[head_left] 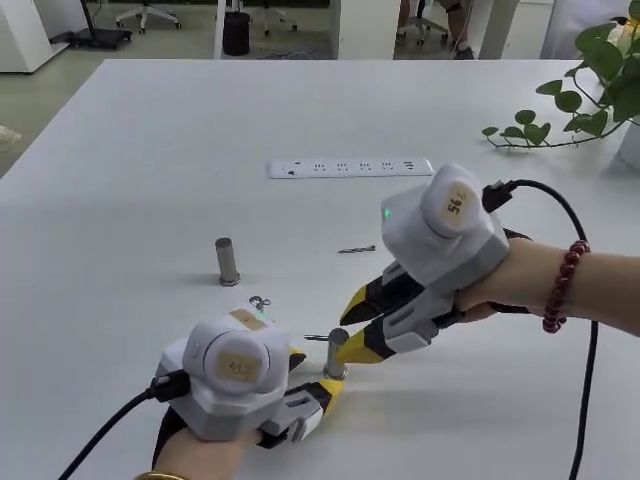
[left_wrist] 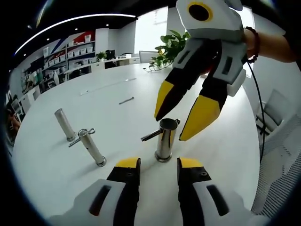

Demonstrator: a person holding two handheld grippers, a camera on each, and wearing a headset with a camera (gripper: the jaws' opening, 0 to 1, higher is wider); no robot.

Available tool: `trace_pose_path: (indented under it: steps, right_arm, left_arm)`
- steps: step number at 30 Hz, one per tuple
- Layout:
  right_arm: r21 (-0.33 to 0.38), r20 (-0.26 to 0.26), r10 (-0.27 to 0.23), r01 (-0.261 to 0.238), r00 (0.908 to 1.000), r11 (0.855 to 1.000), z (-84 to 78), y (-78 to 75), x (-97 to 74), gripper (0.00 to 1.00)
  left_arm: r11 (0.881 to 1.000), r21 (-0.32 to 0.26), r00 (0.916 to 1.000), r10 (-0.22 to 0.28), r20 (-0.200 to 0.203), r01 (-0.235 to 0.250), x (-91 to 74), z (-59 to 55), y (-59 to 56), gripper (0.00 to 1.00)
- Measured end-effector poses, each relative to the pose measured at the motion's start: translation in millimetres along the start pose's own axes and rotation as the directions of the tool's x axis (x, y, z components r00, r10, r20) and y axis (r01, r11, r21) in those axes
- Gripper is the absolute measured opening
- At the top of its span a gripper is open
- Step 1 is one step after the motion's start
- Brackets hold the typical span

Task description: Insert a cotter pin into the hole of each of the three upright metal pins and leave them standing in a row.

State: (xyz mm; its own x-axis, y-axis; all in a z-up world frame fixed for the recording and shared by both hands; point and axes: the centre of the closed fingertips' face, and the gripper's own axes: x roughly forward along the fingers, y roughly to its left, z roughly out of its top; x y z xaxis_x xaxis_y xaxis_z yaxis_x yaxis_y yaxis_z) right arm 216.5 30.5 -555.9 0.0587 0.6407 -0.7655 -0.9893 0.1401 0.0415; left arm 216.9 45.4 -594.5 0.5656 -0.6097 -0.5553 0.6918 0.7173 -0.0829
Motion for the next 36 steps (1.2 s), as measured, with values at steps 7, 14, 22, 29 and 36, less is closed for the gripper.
trace_pose_path:
  steps: [7,14,22,29,36]
  right_arm:
    - [-0.038,-0.007,0.009,-0.009,0.9999,0.999,0.5,1.9,8.0,0.14]
    - [-0.034,-0.006,0.006,-0.006,1.0,0.999,0.0,0.2,12.2,0.1]
    - [-0.028,-0.002,0.015,-0.015,0.9999,0.999,0.4,-0.4,12.1,0.09]
    - [-0.049,0.0,0.02,-0.02,0.9998,0.999,0.7,-0.3,11.8,0.08]
    - [-0.089,-0.013,0.025,-0.026,0.9996,0.996,1.2,-1.4,11.8,0.08]
  left_arm:
    - [1.0,0.008,0.9998,0.017,-0.005,-0.017,-11.7,-1.3,3.6,0.31]
    - [0.999,-0.007,0.9993,0.036,0.005,-0.036,-26.9,-1.7,10.7,0.33]
    - [0.998,-0.031,0.9982,0.048,0.038,-0.046,-39.3,5.5,15.9,0.36]
    - [0.998,-0.041,0.9975,0.054,0.045,-0.053,-54.5,4.8,19.5,0.39]
    - [0.997,-0.036,0.9953,0.075,0.062,-0.073,-72.2,5.5,28.5,0.43]
